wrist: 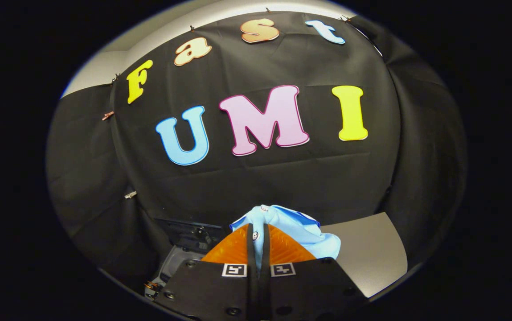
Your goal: Put the clothes into the washing machine and then close the washing machine lid.
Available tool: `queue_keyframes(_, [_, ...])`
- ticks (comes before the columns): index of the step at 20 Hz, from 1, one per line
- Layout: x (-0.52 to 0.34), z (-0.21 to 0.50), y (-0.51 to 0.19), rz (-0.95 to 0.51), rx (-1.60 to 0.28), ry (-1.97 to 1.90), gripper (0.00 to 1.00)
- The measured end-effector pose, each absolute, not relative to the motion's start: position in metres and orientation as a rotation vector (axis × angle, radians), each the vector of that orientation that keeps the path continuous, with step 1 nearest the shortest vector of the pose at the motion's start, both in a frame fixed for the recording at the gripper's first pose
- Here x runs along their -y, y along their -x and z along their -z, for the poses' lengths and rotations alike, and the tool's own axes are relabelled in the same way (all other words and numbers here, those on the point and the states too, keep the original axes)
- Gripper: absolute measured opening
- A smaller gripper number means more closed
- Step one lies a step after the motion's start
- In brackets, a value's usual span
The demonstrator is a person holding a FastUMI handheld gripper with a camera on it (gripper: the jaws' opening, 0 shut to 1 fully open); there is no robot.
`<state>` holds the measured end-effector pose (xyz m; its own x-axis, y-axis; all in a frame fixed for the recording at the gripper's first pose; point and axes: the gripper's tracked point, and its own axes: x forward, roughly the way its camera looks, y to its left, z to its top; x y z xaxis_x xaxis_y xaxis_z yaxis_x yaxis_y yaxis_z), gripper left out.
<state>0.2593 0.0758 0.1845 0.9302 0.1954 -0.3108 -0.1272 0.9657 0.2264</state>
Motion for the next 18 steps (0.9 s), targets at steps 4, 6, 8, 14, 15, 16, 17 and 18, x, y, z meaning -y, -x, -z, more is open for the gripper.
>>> queue_keyframes(4, [-0.12,-0.198,-0.255,-0.227,-0.327,-0.216,0.05])
queue_keyframes(6, [-0.143,-0.202,-0.256,-0.255,-0.322,-0.217,0.05])
queue_keyframes(8, [-0.166,-0.206,-0.256,-0.279,-0.318,-0.217,0.05])
queue_keyframes(14, [-0.246,-0.207,-0.258,-0.371,-0.328,-0.247,0.05])
queue_keyframes(15, [-0.26,-0.205,-0.257,-0.387,-0.333,-0.253,0.05])
queue_keyframes(16, [-0.273,-0.203,-0.257,-0.401,-0.335,-0.257,0.05])
queue_keyframes(17, [-0.286,-0.2,-0.256,-0.415,-0.342,-0.256,0.05])
queue_keyframes(18, [-0.299,-0.196,-0.255,-0.431,-0.351,-0.26,0.05])
